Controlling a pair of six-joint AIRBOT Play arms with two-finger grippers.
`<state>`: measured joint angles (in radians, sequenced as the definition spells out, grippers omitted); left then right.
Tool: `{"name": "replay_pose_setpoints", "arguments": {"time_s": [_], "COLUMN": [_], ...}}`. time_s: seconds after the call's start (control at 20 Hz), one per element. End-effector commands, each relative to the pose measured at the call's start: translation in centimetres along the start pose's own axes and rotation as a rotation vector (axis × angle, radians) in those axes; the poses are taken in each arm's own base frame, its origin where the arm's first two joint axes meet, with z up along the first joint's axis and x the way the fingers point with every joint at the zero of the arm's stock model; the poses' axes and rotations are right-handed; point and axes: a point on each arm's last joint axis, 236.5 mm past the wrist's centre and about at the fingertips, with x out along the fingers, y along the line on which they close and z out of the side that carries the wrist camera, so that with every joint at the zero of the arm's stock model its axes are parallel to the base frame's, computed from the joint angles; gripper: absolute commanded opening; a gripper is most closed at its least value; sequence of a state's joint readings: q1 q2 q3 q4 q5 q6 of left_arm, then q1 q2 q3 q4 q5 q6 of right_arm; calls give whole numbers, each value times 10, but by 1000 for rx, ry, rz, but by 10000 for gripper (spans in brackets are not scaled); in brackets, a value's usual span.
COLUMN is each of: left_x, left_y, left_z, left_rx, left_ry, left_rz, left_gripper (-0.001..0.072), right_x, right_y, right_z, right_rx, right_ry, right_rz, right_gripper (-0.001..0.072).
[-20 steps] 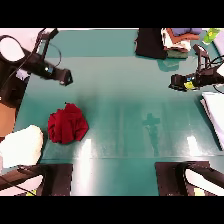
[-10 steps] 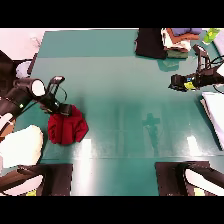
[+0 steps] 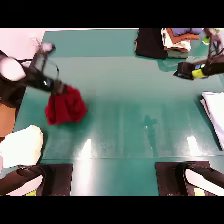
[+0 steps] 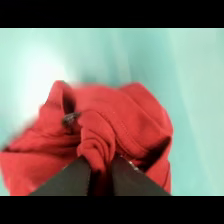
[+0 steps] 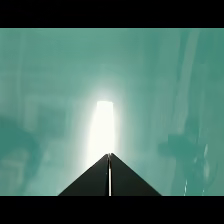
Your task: Fold the shirts.
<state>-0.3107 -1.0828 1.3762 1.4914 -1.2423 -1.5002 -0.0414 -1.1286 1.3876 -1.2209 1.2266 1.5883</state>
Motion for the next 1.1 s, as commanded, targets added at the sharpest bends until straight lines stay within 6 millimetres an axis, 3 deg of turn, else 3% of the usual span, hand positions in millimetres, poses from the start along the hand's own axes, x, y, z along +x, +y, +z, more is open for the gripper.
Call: {"name": "replay_pose_setpoints", "arguments": {"time_s": [0.0,0.15,0.25,0.35,0.45,0.6,0.65,0.7,0.8,0.85,1.05], "left_x": [-103,-148,-146,-119,-73,5,25,42,61,64,78], "left_y": [-55,-98,-119,-148,-192,-269,-288,-300,-286,-261,-110], "left_z": [86,119,132,140,136,101,91,83,79,79,74], "left_rx": [255,408,485,561,627,679,665,640,579,534,187], "left_ry": [-329,-504,-527,-498,-428,-281,-245,-207,-147,-99,105], "left_rz": [-55,-98,-121,-162,-256,-457,-516,-557,-526,-488,-302], "left_gripper": [26,26,26,27,28,31,208,522,561,562,561], "right_x": [-39,-65,-75,-82,-83,-82,-82,-82,-83,-83,-82], "right_y": [19,31,36,38,39,37,37,36,32,32,32], "right_z": [35,57,64,69,70,70,71,71,71,72,67], "right_rx": [-47,-74,-85,-91,-92,-92,-93,-92,-85,-85,-84], "right_ry": [-107,-186,-215,-234,-242,-241,-243,-244,-244,-244,-224], "right_rz": [17,28,32,34,34,30,26,26,19,18,18], "right_gripper": [23,23,23,23,23,24,23,23,23,23,23]}}
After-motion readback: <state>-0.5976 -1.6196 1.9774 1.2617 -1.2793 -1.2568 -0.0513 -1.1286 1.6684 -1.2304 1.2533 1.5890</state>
